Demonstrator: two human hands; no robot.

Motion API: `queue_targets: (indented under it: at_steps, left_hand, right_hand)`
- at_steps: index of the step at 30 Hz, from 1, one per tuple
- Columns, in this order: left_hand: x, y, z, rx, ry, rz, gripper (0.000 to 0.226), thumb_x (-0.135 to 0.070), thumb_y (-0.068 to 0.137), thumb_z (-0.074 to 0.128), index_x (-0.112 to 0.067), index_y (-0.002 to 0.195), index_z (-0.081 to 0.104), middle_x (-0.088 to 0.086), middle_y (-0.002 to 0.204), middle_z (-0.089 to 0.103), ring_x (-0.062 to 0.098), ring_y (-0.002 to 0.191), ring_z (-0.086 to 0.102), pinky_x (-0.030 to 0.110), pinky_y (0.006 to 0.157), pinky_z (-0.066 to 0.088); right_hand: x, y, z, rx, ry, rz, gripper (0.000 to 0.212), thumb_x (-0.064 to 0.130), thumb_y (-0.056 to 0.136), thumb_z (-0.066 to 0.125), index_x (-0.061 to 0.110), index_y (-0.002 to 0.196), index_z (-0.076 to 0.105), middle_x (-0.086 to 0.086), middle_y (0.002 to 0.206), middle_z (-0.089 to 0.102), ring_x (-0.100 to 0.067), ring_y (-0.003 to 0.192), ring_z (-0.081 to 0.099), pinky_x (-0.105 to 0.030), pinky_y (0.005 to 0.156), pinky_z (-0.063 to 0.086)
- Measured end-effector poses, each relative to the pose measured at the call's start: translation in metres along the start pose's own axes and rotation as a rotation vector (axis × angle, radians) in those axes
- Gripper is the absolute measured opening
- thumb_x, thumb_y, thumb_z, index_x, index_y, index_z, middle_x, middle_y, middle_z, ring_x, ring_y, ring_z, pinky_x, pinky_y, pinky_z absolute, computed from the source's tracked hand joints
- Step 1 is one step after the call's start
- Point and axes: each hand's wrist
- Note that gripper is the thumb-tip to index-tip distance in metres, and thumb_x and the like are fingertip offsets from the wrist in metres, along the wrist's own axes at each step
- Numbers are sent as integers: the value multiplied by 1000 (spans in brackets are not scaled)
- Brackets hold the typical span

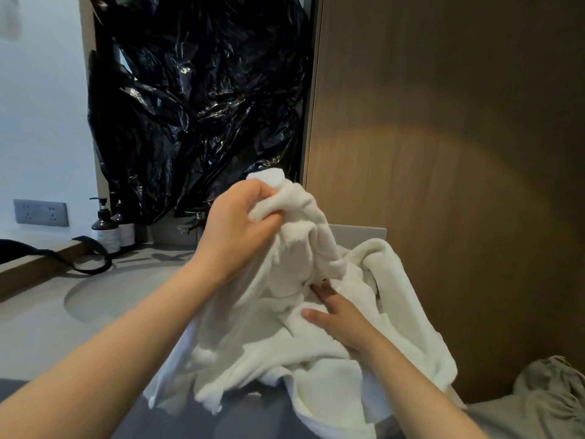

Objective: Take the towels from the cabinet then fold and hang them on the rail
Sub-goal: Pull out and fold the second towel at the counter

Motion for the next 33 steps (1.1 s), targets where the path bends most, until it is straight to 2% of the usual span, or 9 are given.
queue_targets:
  at_steps: [4,7,10,13,18,21,23,28,33]
  left_hand:
    - [20,3,6,1,41,-65,11,-5,81,64,-14,84,61,-13,80,58,4,75,49,4,69,34]
    - [38,0,4,34,50,-159,5,-11,86,62,-15,84,60,-8,80,60,3,78,52,4,65,35]
    - [47,-8,3,61,14,-226,4,-19,88,63,-19,84,62,-10,81,63,-2,82,54,2,63,36]
    - [47,-10,0,98,-17,-254,8,-33,88,65,-26,88,65,-15,86,64,-9,83,54,6,64,35]
    - [42,-18,-3,141,-85,-294,13,-40,87,67,-29,95,68,-17,97,67,-3,91,57,19,74,41]
    - [46,-23,-11,135,-64,-295,17,-39,88,66,-28,100,69,-17,100,67,-3,95,57,18,78,42]
    - [49,-25,-17,137,-35,-286,15,-39,89,64,-29,99,69,-18,97,66,-4,94,57,18,77,42]
    - [59,-29,-25,183,95,-275,38,-36,93,57,-11,66,50,-4,62,49,13,57,45,30,55,34]
    - [68,-35,-25,239,49,-313,51,-42,94,54,-1,64,44,3,58,44,13,49,38,24,49,28]
  right_hand:
    - [-4,25,0,-105,-180,65,58,29,95,63,14,147,42,3,146,47,-23,118,57,-35,88,52]
    - [-4,19,-3,-135,137,76,40,17,92,68,12,131,59,-2,134,55,-14,98,61,-23,73,54]
    - [13,12,-24,-187,142,69,46,29,90,70,19,133,56,5,135,55,-9,114,55,-10,77,51]
    - [37,20,-35,-103,182,158,54,41,88,69,21,134,48,1,126,60,-11,109,60,-31,91,53]
    - [70,53,-26,-123,701,305,22,35,96,62,13,99,64,4,60,53,-10,59,43,-24,65,45]
    - [81,67,-22,-205,747,400,14,27,94,66,14,98,62,0,72,53,-10,61,44,-18,49,39]
    - [91,73,-23,-188,796,343,6,19,98,59,15,93,58,0,74,47,-8,55,42,-15,45,39]
    - [158,85,-40,-130,806,-136,8,6,101,48,11,103,54,-6,83,63,-13,66,65,-38,76,56]
    - [215,86,-36,-155,790,-311,29,7,99,50,9,127,48,-5,97,65,-15,83,64,-31,66,57]
Point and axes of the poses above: each hand's wrist, its own y-axis towards the middle knuckle, its own z-axis out of the palm, x = y × z
